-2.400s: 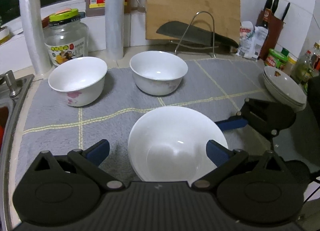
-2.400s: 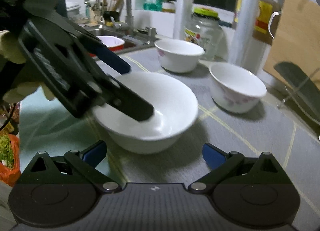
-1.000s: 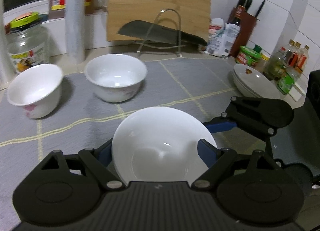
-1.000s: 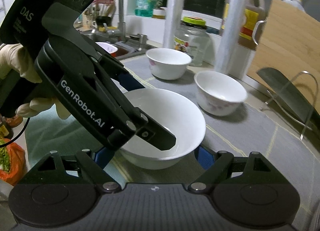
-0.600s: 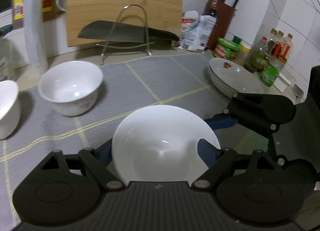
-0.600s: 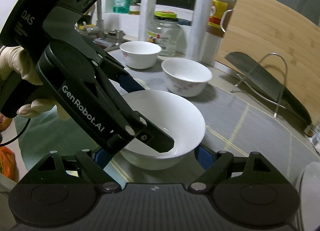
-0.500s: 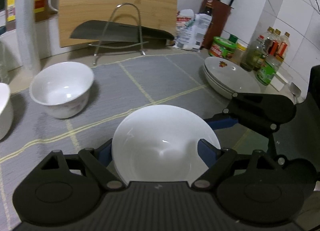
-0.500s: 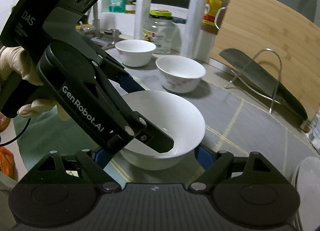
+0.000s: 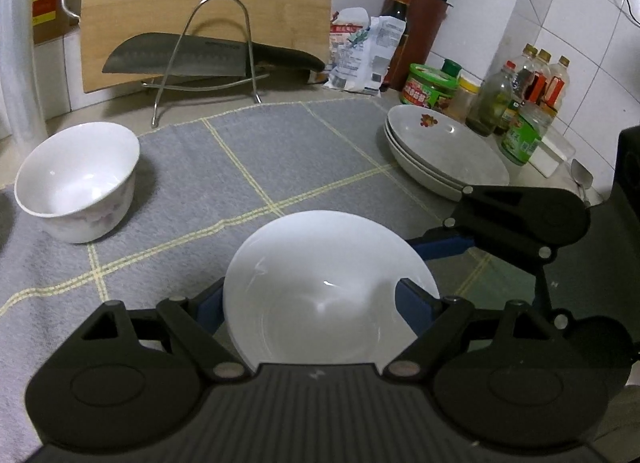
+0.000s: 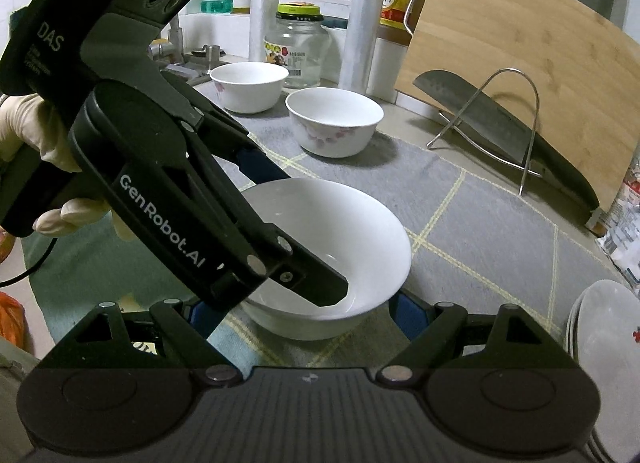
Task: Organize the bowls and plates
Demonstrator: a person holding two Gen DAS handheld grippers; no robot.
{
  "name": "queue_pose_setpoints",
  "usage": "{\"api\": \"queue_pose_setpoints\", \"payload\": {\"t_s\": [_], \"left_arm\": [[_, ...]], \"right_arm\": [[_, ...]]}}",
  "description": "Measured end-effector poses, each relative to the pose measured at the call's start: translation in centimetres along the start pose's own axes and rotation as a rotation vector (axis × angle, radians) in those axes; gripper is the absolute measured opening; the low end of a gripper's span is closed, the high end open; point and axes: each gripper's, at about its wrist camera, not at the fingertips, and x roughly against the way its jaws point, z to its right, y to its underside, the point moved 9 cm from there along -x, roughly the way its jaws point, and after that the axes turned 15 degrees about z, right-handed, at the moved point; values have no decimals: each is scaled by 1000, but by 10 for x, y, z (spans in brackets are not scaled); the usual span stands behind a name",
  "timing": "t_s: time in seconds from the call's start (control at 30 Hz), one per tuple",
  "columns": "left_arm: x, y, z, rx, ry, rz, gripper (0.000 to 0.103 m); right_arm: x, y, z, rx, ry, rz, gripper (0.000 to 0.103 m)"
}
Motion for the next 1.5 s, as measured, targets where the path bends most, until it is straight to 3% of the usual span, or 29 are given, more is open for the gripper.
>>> {"api": "queue_pose_setpoints", "payload": {"t_s": [0.87,0.93,1.03,1.5], "left_arm": [[-1,1,3,19,-11,20,89],[-1,1,3,13,-16,24,94],[1,0,2,8,-27,35,96],[24,-10,-11,1,-108,100,100]], "right_arm": [[-1,3,2,-18,-5,-5,90],[-2,3,2,-16,-4,-7,92],[0,1,3,-25,1,12,103],[3,-7,2,-7,2,23,103]]}}
